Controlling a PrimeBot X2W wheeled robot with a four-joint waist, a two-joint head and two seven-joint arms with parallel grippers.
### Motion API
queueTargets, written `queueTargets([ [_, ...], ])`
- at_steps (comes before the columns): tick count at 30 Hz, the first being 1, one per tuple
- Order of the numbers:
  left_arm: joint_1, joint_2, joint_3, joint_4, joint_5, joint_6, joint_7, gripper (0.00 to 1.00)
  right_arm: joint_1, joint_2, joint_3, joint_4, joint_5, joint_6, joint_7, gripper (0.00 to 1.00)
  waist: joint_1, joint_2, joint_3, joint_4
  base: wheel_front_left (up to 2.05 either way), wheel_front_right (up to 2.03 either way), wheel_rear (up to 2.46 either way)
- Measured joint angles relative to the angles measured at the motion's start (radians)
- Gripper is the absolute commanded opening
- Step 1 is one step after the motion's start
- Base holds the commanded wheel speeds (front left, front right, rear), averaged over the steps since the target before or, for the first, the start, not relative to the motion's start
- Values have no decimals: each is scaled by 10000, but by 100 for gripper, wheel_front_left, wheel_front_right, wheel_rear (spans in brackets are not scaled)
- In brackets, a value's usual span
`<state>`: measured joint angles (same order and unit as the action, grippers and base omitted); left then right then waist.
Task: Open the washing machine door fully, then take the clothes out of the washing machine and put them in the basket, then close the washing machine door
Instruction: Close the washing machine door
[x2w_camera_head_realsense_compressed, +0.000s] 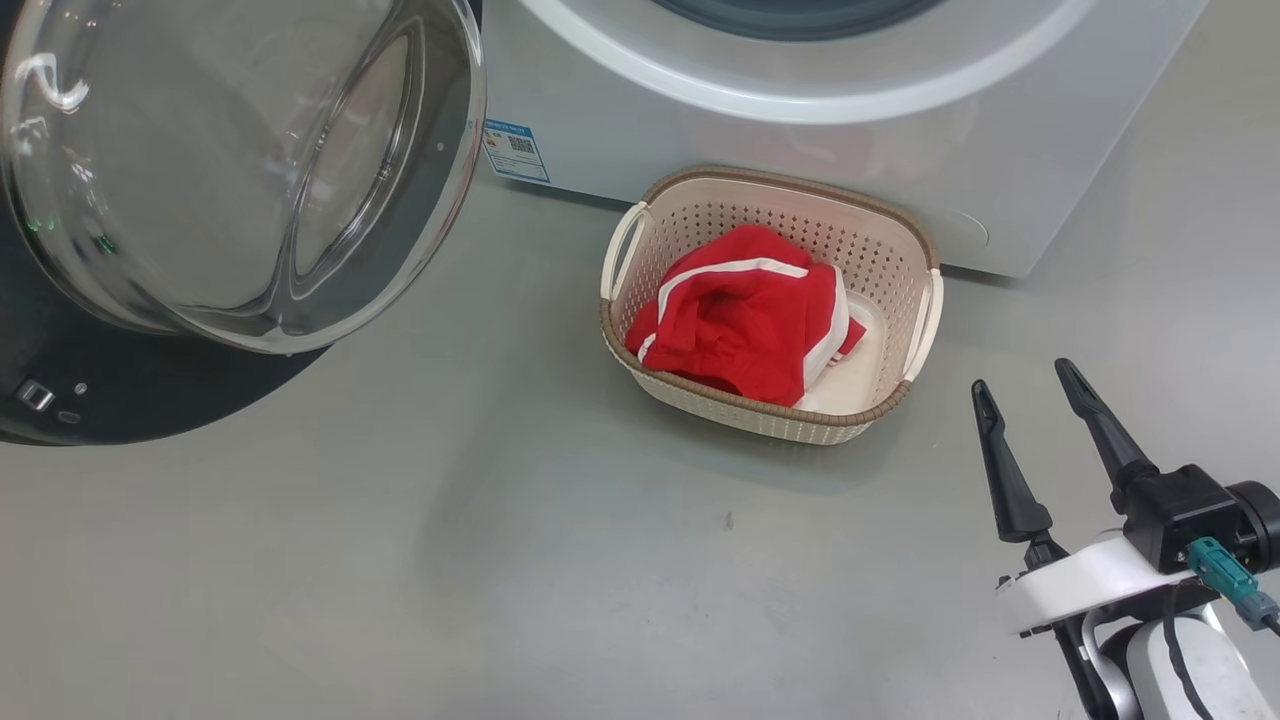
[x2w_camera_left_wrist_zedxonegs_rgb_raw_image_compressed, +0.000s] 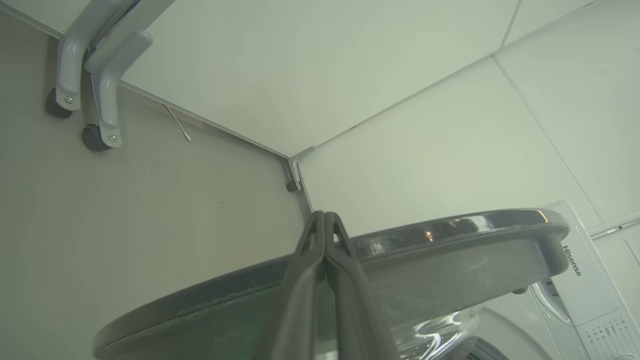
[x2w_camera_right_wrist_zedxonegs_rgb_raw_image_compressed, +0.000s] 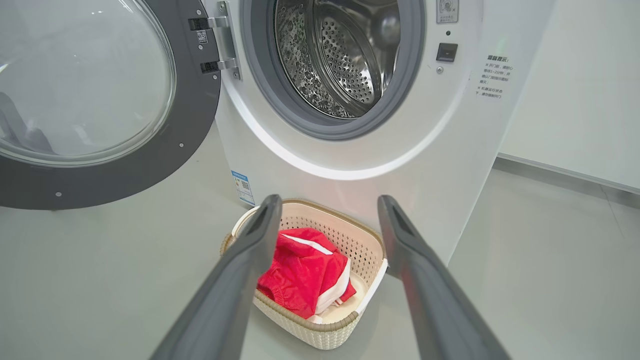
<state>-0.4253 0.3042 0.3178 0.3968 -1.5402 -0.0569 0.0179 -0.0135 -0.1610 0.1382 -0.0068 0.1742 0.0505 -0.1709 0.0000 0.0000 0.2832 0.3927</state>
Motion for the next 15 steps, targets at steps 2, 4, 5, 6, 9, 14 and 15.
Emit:
queueTargets([
  [2, -107, 48, -17, 230, 0, 0, 19, 0, 0, -17, -48, 0, 0, 0, 2, 100, 0, 0, 41, -17, 0, 0, 0],
  [4, -183, 115, -38, 428, 2, -6, 127, 0, 0, -31, -77, -4, 2, -2, 2, 100, 0, 0, 58, -14, 0, 0, 0],
  [5, -193, 167, -61, 518, 2, -8, 205, 0, 0, -31, -86, -6, 2, -2, 10, 100, 0, 0, 66, -10, 0, 0, 0],
  [6, -207, 207, -71, 594, 0, -13, 267, 0, 0, -33, -90, -12, 4, -2, 54, 100, 0, 0, 73, -4, 0, 0, 0],
  [9, -233, 278, -215, 815, -10, -27, 569, 0, 0, -36, -96, -23, 6, -2, 84, 100, 0, 0, 92, 20, 0, 0, 0],
  [14, -278, 387, -387, 1093, -234, -198, 1137, 0, 0, -63, -100, -44, 6, 0, 88, 100, 0, 0, 112, 75, 0, 0, 0],
  [15, -294, 405, -416, 1145, -326, -201, 1225, 0, 0, -69, -100, -54, 6, 0, 111, 100, 0, 0, 117, 85, 0, 0, 0],
])
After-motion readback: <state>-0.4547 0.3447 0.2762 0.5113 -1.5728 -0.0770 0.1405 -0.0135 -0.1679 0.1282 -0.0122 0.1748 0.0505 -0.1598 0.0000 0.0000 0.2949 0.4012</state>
